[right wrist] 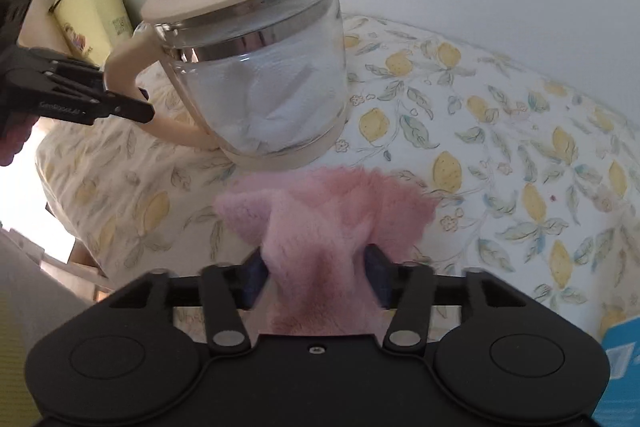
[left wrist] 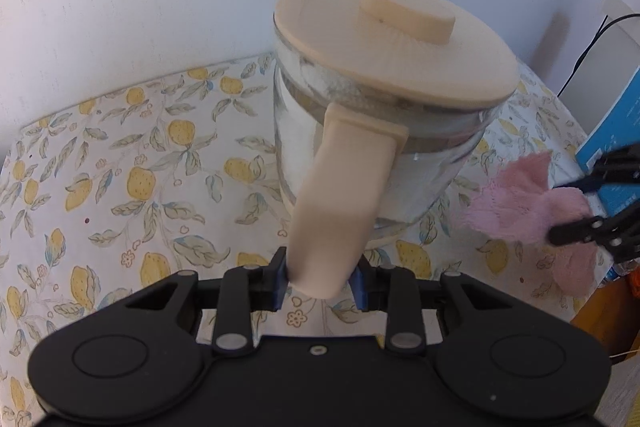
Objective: Clean container
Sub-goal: 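Bring the pink cloth in the right gripper against the pitcher's glass side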
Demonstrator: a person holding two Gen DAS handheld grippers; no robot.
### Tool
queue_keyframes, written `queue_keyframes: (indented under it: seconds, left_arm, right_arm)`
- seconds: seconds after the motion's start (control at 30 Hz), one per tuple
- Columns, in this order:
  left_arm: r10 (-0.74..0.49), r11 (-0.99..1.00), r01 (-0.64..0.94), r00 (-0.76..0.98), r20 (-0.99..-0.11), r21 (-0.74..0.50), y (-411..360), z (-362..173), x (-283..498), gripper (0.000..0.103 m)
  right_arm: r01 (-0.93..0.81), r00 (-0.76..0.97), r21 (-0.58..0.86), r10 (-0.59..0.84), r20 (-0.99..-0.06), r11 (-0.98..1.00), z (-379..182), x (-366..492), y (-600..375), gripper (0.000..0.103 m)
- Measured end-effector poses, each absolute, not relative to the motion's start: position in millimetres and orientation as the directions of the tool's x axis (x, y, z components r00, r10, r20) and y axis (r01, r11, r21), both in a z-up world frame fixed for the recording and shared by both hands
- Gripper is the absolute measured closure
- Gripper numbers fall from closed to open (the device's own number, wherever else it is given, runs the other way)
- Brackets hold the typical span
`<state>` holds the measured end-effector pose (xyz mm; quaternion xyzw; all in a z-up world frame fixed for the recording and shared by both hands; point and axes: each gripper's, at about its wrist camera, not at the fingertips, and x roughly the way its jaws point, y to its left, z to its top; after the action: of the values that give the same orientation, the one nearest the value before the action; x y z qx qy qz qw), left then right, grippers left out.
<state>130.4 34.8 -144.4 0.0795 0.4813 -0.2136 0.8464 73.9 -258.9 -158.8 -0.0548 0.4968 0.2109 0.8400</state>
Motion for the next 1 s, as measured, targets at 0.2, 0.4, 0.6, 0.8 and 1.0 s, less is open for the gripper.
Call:
queue_keyframes:
  seconds: [0.2,0.4,0.6,0.8,1.0]
  left_arm:
    - [-0.286,0.902,0.425,0.453,-0.844,-0.077,36.9,-144.5,128.2,0.074]
    - [-0.284,0.896,0.439,0.449,-0.847,-0.068,36.0,-143.2,129.2,0.074]
    - [-0.28,0.894,0.444,0.449,-0.848,-0.06,35.8,-142.4,128.6,0.074]
    - [-0.266,0.897,0.439,0.452,-0.851,-0.048,32.9,-140.8,127.6,0.074]
    - [-0.258,0.902,0.429,0.456,-0.852,-0.043,32.1,-139.6,127.6,0.073]
  right_arm:
    - [-0.495,0.402,0.085,0.314,-0.86,0.865,-156.9,77.0,-254.7,0.04]
    - [-0.649,0.354,0.019,0.324,-0.877,0.761,-156.8,83.1,-246.8,0.04]
    - [-0.758,0.255,0.015,0.318,-0.913,0.652,-180.1,105.4,-232.5,0.041]
    - [-0.807,0.181,0.021,0.28,-0.943,0.59,-208.7,118.7,-226.1,0.048]
    - [-0.803,0.115,0.08,0.286,-0.951,0.59,-220.6,123.7,-228.4,0.067]
